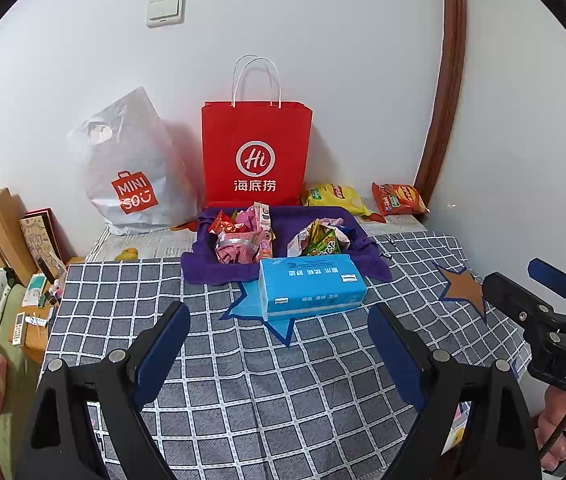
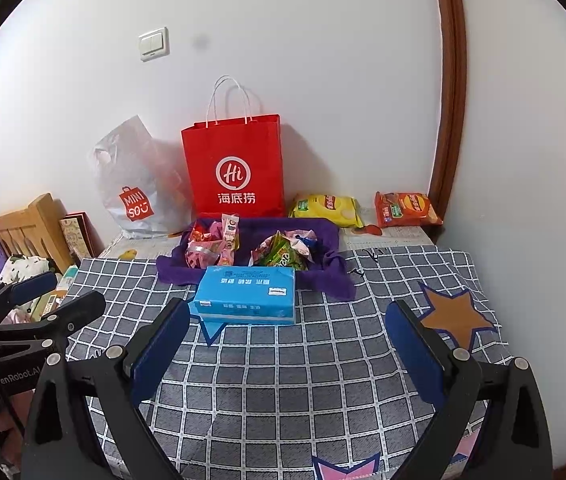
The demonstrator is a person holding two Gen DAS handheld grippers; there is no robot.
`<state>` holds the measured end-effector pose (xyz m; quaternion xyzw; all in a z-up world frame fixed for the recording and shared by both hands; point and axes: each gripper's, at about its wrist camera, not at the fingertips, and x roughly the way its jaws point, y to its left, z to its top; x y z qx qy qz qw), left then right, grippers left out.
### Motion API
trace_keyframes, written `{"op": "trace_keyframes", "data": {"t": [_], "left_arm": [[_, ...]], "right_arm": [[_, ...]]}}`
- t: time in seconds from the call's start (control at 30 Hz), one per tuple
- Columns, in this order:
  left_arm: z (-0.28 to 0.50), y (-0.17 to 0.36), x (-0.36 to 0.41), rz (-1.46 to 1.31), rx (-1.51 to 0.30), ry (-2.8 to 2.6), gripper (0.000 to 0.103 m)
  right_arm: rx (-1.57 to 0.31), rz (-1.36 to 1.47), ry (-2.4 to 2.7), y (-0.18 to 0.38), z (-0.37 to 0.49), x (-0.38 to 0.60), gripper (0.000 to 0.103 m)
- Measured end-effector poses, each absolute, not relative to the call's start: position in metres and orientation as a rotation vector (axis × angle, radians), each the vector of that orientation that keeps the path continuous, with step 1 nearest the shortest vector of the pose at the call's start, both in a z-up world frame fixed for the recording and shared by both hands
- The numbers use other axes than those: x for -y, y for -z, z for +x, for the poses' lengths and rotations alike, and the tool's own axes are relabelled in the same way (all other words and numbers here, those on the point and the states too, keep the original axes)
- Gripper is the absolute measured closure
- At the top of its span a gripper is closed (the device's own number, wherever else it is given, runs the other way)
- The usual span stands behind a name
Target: Organize snacks
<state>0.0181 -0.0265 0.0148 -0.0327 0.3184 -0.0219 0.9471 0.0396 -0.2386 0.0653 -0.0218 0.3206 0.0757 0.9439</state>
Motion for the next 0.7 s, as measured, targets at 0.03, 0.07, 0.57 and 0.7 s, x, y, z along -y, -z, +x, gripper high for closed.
{"op": "trace_keyframes", "data": {"t": [0.03,0.07,0.57,0.7], "left_arm": [[0.0180,-0.0147,0.0262,-0.067,-0.648,0.045,0.013],[0.0180,-0.0147,0.0260,-0.068,-0.648,0.045,0.013],[0.0176,-0.0144,0.0263,-0.066,-0.647,0.045,0.013],[0.0180,-0.0139,0.0270,-0.066,-0.650,0.049,0.013]], "right_arm": [[-0.653,-0.041,-0.156,-0.0655,0.0395,0.2389,0.006],[-0.654,-0.041,-0.158,-0.0652,0.0404,0.2387,0.006],[-0.647,-0.049,-0.165,-0.0664,0.0397,0.2362,0.006],[-0.647,-0.049,-0.165,-0.0664,0.0385,0.2367,0.006]]}}
